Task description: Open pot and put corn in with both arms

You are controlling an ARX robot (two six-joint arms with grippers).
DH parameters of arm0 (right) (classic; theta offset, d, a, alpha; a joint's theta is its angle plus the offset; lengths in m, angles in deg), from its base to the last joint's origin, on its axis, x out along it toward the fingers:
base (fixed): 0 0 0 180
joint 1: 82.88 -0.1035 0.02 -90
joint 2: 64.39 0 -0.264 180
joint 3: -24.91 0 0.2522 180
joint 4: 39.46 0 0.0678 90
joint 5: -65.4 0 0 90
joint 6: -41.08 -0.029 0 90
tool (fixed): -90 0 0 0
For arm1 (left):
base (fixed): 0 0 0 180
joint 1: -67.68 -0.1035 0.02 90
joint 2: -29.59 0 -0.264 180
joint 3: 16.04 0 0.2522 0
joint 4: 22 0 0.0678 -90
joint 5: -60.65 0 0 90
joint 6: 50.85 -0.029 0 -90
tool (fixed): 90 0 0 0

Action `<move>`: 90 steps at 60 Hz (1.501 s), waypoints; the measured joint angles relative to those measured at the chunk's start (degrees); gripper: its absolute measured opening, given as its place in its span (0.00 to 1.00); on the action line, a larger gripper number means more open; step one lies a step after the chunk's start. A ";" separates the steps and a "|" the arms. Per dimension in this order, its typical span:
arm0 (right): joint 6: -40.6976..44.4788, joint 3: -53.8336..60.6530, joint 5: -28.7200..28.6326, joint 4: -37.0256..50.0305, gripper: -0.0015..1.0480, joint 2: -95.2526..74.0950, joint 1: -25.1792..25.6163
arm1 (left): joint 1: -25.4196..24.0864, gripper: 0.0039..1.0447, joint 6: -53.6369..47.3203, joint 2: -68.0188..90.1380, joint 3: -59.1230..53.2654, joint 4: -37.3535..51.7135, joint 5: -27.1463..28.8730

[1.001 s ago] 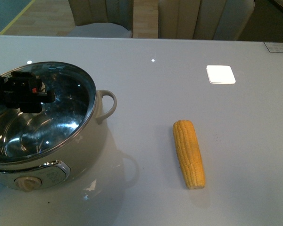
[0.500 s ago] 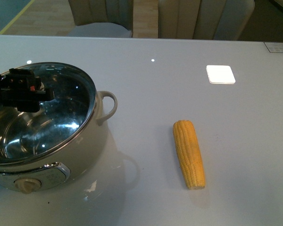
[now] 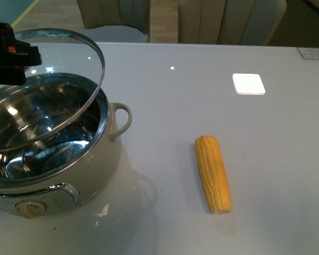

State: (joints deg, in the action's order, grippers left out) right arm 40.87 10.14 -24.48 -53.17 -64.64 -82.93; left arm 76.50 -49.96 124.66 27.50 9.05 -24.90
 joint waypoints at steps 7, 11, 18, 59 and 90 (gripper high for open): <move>-0.02 0.00 0.00 0.00 0.92 0.00 0.00 | -3.91 0.43 -0.70 -2.43 0.00 -0.37 -2.03; 0.00 0.00 0.00 0.00 0.92 0.00 0.00 | -6.45 0.43 -1.16 -3.13 0.00 -0.37 -3.41; 0.00 0.00 0.00 0.00 0.92 0.00 0.00 | -12.09 0.43 -2.12 -3.50 -0.02 -0.31 -5.77; 0.00 0.00 0.00 0.00 0.92 0.00 0.00 | -41.46 0.43 -5.66 9.90 1.75 9.31 -14.69; 0.00 0.00 0.00 0.00 0.92 0.00 0.00 | -44.92 0.43 -6.08 26.45 7.67 18.58 -16.72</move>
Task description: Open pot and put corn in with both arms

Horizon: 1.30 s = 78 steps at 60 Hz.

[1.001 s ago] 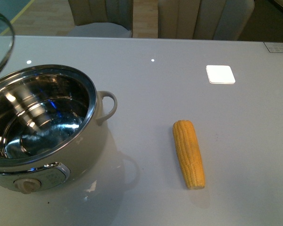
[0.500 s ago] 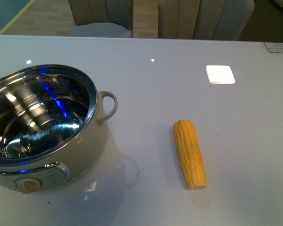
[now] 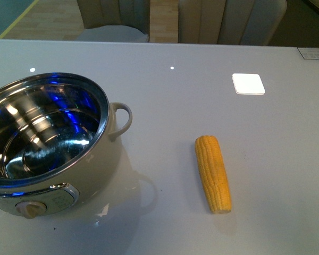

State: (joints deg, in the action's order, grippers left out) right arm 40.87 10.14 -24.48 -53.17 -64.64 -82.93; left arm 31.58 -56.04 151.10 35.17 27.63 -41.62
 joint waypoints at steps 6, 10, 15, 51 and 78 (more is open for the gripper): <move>0.00 0.00 -0.02 0.00 0.92 0.00 0.00 | -0.90 0.43 -0.22 2.86 1.68 1.20 -0.26; 0.00 0.00 -0.02 0.00 0.92 0.00 0.00 | -1.44 0.43 -0.57 4.85 2.62 2.03 -0.42; 0.00 0.00 0.00 0.00 0.92 0.00 0.00 | -1.66 0.43 -1.20 7.30 3.43 3.48 -0.81; 0.00 0.00 -0.02 0.00 0.92 0.00 0.00 | -1.90 0.43 -6.23 21.24 7.61 12.35 -5.40; 0.00 0.00 0.00 0.00 0.92 0.00 0.00 | -1.97 0.43 -6.73 29.09 12.09 14.27 -8.70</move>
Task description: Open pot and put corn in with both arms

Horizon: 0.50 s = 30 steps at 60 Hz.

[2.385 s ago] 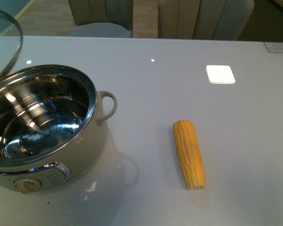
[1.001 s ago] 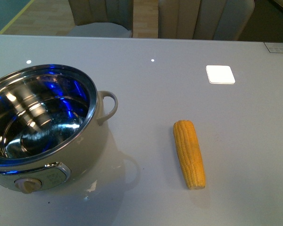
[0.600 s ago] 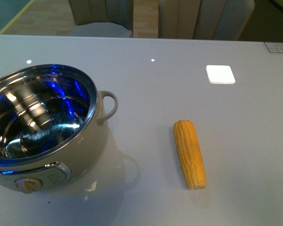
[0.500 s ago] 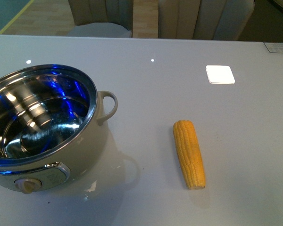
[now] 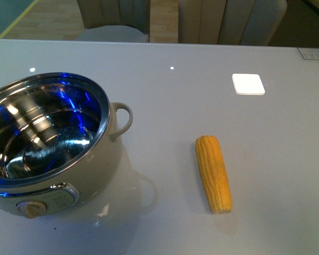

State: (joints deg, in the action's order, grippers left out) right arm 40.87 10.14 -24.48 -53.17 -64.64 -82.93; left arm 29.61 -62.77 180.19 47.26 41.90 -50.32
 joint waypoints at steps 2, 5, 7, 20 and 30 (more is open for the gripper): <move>0.00 0.00 -0.02 0.00 0.92 0.00 0.00 | -0.04 0.43 0.00 0.39 0.28 -0.02 -0.07; 0.00 0.00 -0.02 0.00 0.92 0.00 0.00 | -0.07 0.43 0.04 0.63 0.52 -0.09 -0.24; 0.00 0.00 0.00 0.00 0.92 0.00 0.00 | -0.09 0.43 0.11 0.70 0.57 -0.13 -0.24; 0.00 0.00 -0.02 0.00 0.92 0.00 0.00 | -0.24 0.43 0.02 1.09 0.68 -0.15 -0.74; 0.00 0.00 0.00 0.00 0.92 0.00 0.00 | -0.24 0.68 -0.02 0.72 0.66 -0.15 -1.55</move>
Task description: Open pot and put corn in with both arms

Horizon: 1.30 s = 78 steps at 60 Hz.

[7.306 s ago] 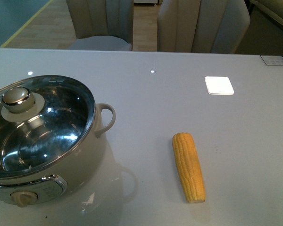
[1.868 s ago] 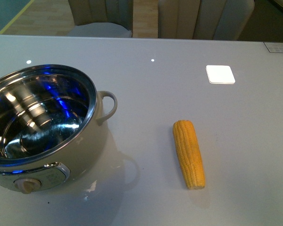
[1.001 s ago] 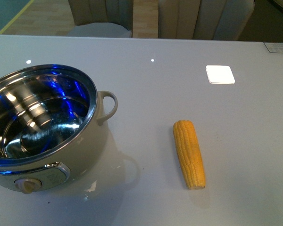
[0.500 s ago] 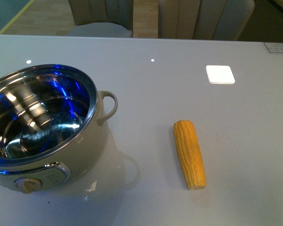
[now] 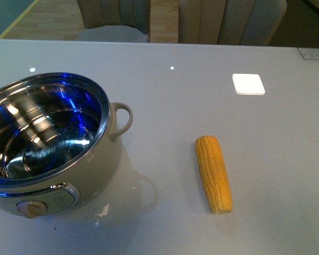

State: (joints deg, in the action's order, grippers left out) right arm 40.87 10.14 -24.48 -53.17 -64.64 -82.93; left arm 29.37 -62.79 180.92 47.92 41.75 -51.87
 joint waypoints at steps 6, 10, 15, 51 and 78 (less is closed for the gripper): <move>0.00 0.00 -0.02 0.00 0.92 0.00 0.00 | 0.00 0.83 0.02 -1.27 -0.55 -0.61 -0.02; 0.00 0.00 -0.02 0.00 0.92 0.00 0.00 | 0.04 0.93 0.13 -2.62 -0.98 -0.96 -0.07; 0.00 0.00 -0.02 0.00 0.92 0.00 0.00 | 0.07 0.94 0.37 -5.01 -1.62 -1.68 -0.15; 0.00 0.00 -0.02 0.00 0.92 0.00 0.00 | 7.19 0.94 10.54 -43.63 -10.86 -13.22 0.02; 0.00 0.00 0.00 0.00 0.92 0.00 0.00 | 16.35 0.77 15.63 -69.37 -23.63 -22.21 2.10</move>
State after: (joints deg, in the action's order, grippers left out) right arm 40.87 10.14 -24.48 -53.17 -64.64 -82.93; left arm 45.72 -47.16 111.54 24.29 19.54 -49.77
